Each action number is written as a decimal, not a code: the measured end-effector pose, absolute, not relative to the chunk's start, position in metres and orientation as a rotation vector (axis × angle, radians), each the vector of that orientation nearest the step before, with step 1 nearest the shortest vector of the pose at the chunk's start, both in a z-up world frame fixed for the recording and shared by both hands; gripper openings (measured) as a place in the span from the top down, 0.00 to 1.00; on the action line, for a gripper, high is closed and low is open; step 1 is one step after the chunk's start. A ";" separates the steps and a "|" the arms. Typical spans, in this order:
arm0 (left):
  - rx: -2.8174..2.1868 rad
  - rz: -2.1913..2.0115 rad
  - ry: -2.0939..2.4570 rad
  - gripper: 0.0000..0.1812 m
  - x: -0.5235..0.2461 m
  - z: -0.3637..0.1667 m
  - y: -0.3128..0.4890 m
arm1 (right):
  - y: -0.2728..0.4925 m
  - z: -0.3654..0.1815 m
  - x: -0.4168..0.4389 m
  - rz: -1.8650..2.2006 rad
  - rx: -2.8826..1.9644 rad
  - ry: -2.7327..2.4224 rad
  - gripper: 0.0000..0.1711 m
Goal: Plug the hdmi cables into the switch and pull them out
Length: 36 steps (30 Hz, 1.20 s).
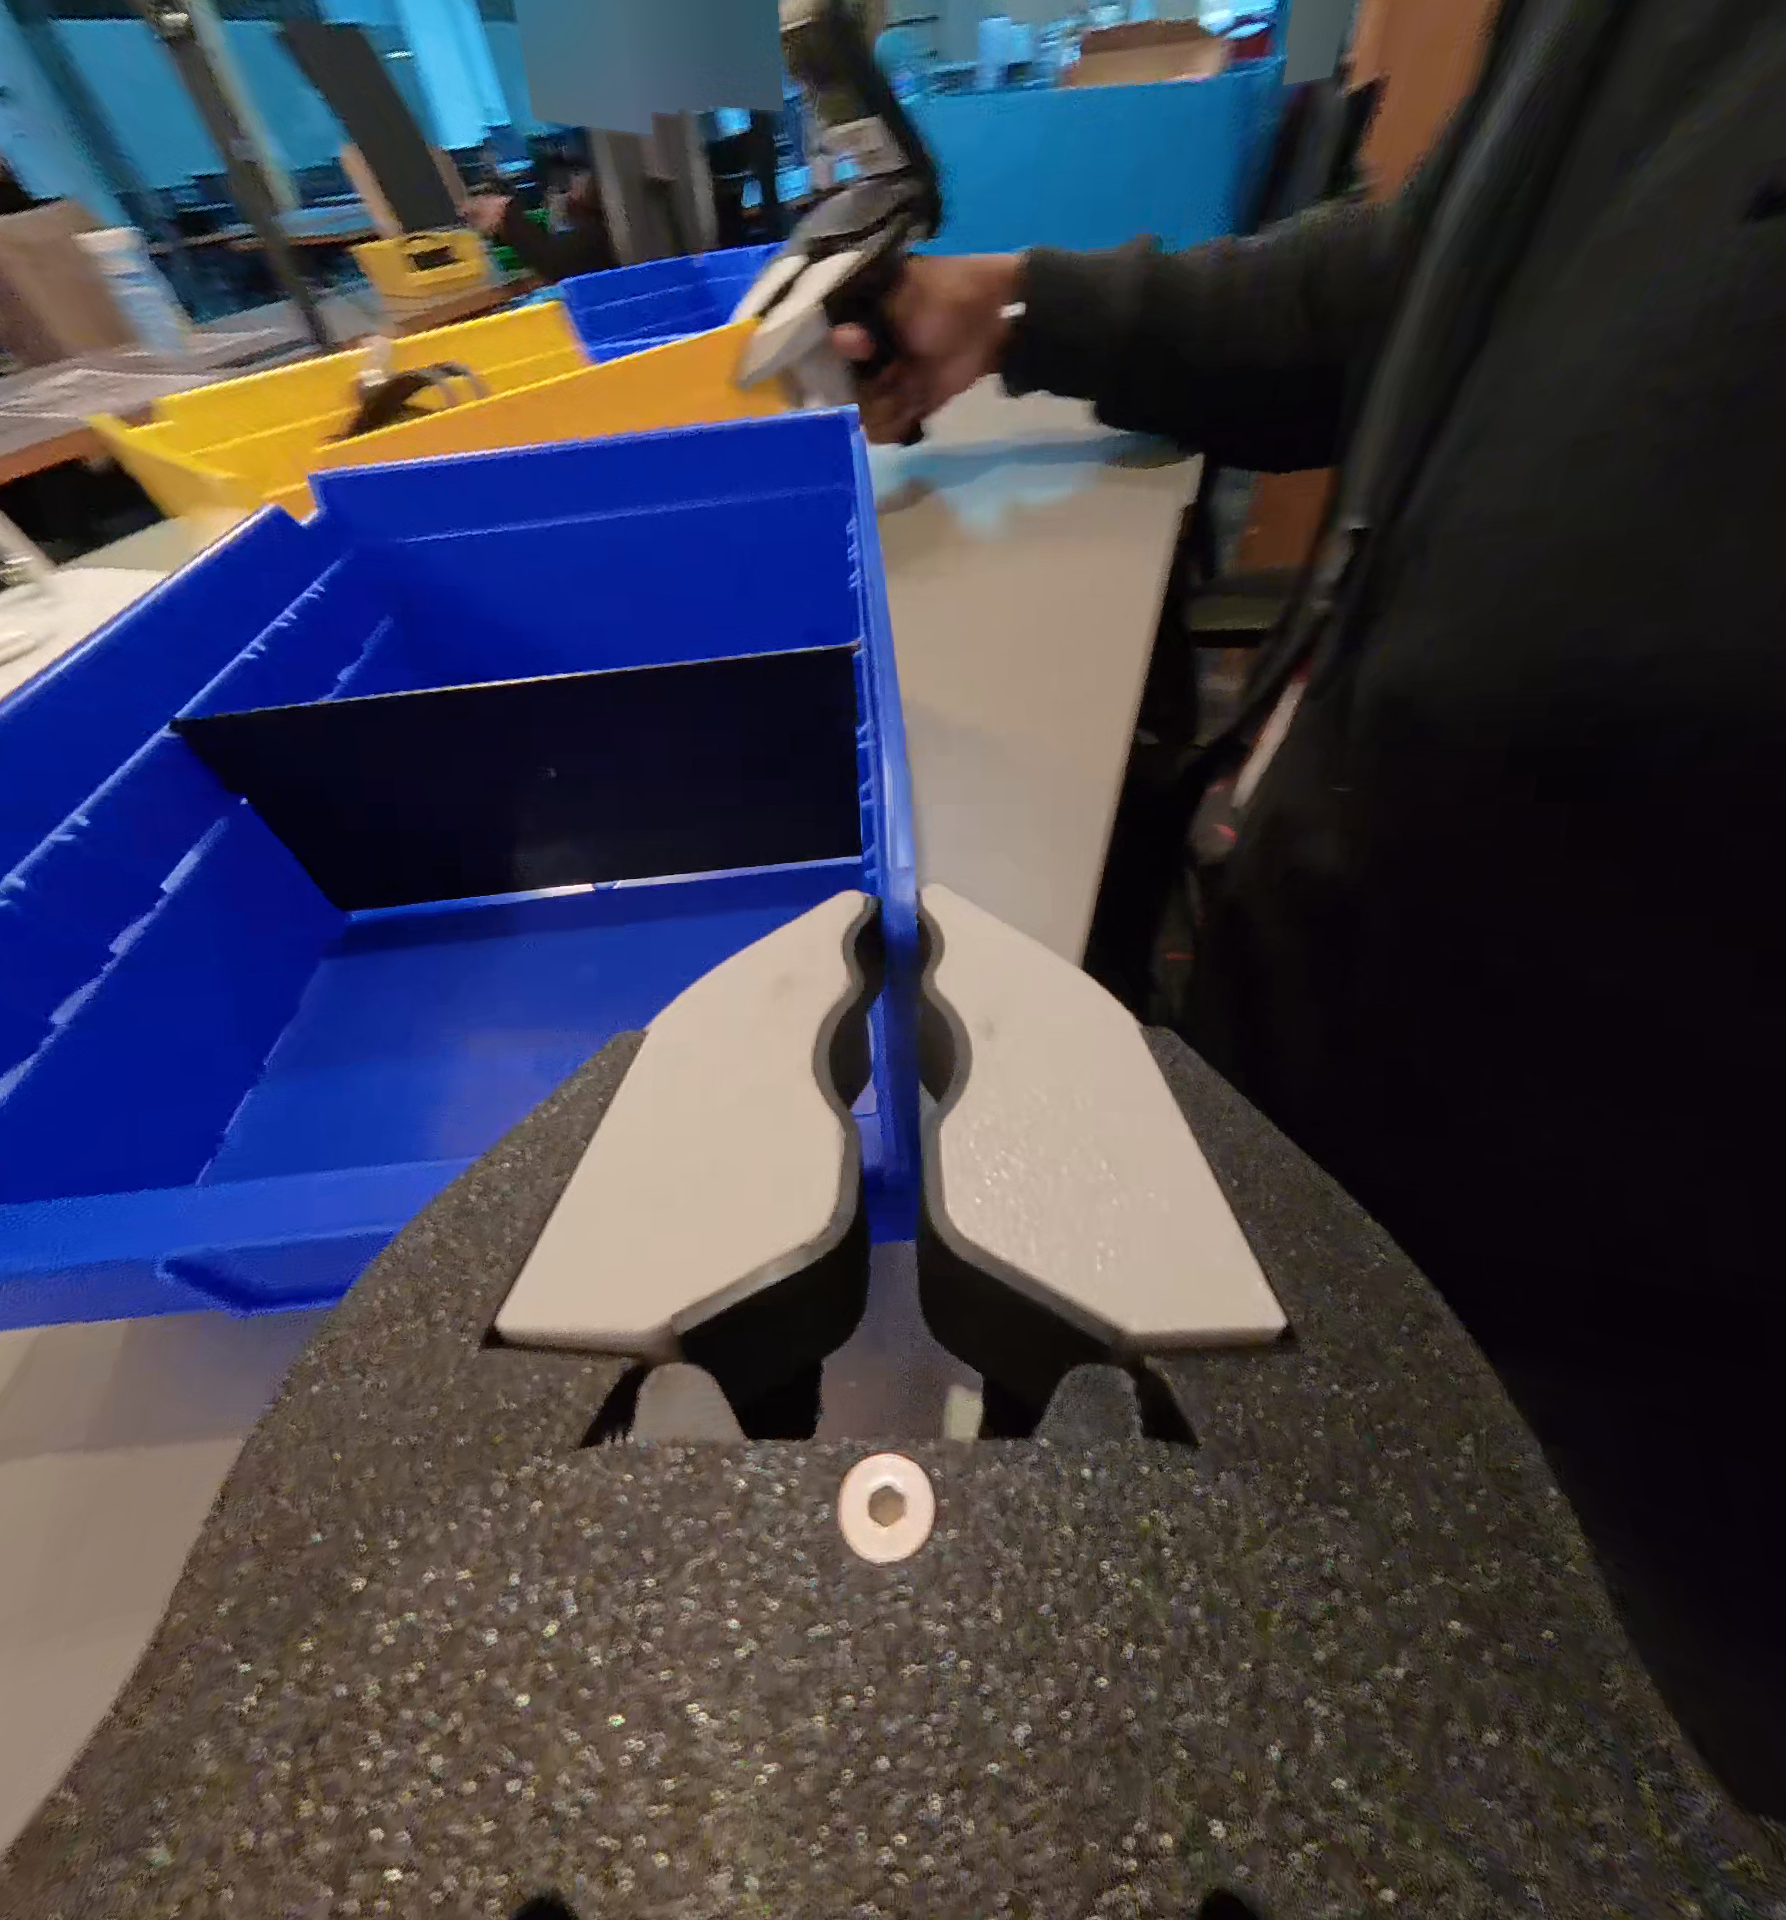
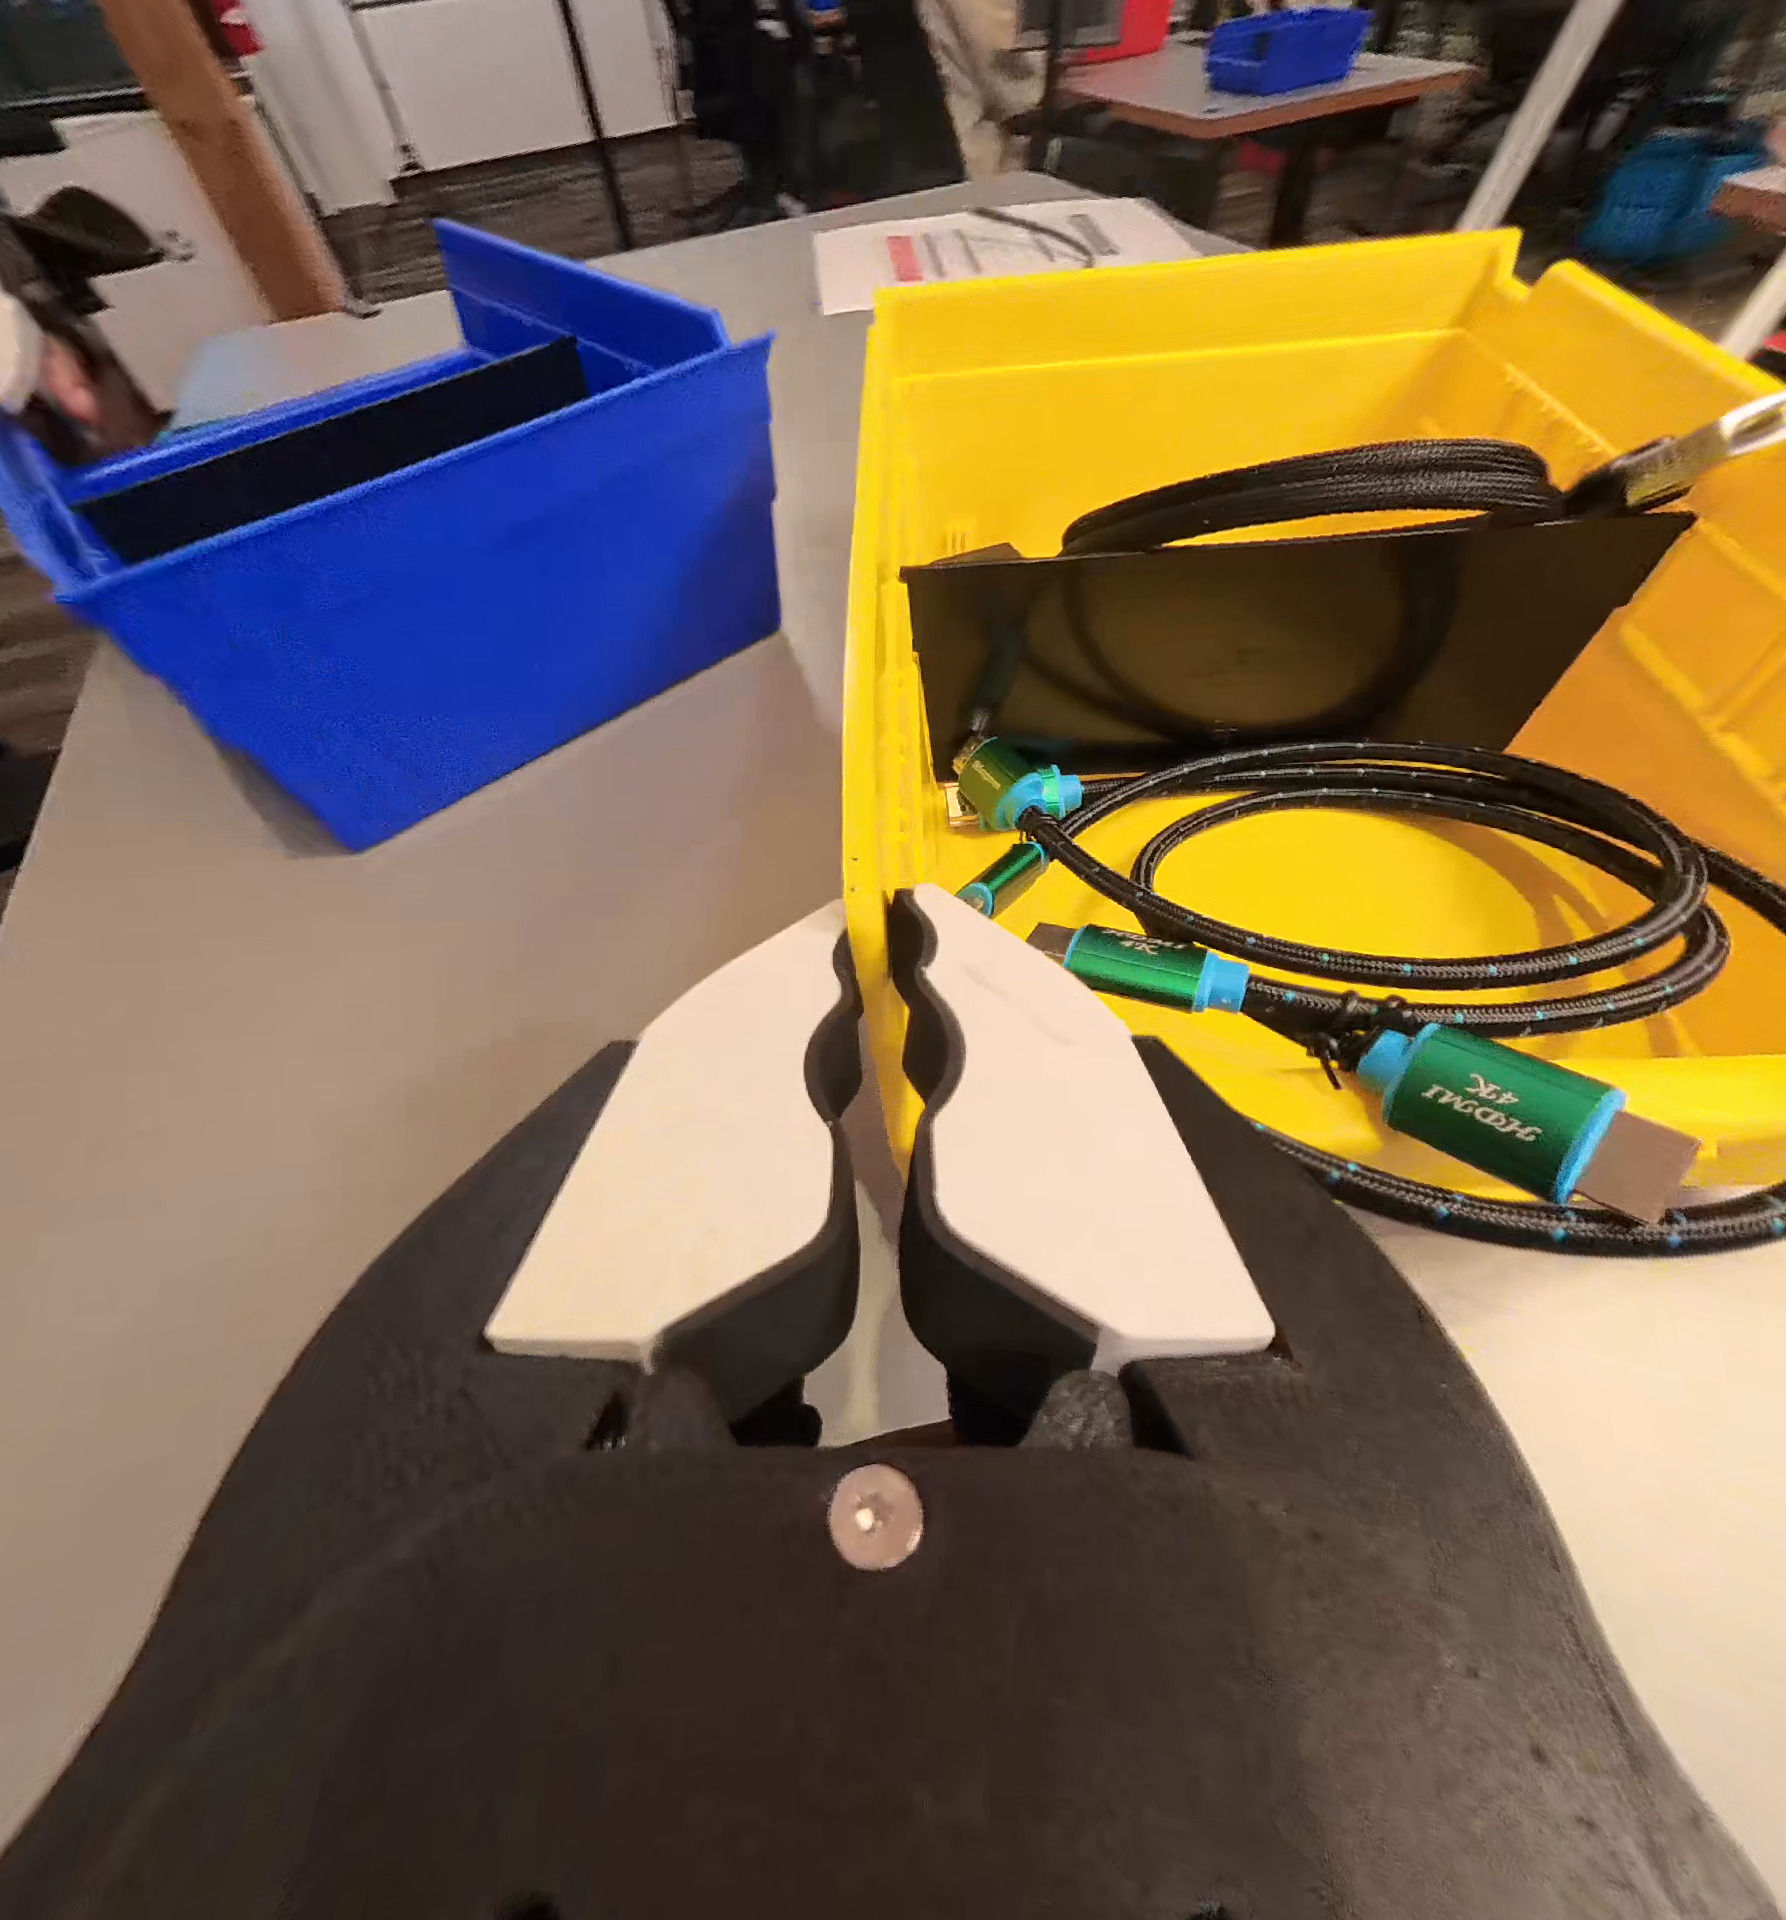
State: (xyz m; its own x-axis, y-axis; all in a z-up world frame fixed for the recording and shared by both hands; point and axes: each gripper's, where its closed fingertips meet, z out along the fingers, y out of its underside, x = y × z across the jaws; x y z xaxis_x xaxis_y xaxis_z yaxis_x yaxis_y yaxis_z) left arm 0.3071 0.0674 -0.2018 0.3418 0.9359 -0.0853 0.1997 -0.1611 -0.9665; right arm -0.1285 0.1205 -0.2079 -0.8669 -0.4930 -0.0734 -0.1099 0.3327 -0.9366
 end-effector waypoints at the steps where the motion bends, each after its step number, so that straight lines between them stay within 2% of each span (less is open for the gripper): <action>1: -1.608 0.887 -1.008 0.98 0.311 -0.201 0.072 | 0.119 -0.208 -0.130 -1.527 -0.580 2.227 0.98; 10: -1.610 0.621 -0.833 0.98 0.319 -0.198 0.097 | 0.079 -0.208 -0.129 -1.352 -0.714 2.047 0.97; 24: -1.659 0.631 -0.821 0.98 0.220 -0.203 0.145 | -0.005 -0.206 -0.003 -1.251 -0.964 1.928 0.96; 26: -1.648 0.637 -0.846 0.97 0.215 -0.203 0.145 | -0.007 -0.201 0.000 -1.255 -1.011 1.961 0.92; 27: -1.643 0.632 -0.858 0.95 0.216 -0.202 0.144 | -0.009 -0.193 -0.004 -1.290 -1.008 1.974 0.89; 28: -1.629 0.633 -0.863 0.88 0.219 -0.200 0.143 | -0.009 -0.182 -0.010 -1.329 -0.986 1.981 0.86; 31: -1.579 0.677 -0.865 0.77 0.232 -0.180 0.134 | -0.004 -0.144 -0.044 -1.454 -0.850 2.034 0.84; 34: -1.517 0.821 -0.963 0.75 0.236 -0.151 0.096 | 0.015 -0.117 -0.092 -1.477 -0.519 2.222 0.82; 36: -1.448 0.937 -1.157 0.72 0.231 -0.133 0.045 | 0.047 -0.117 -0.108 -1.378 -0.310 2.314 0.80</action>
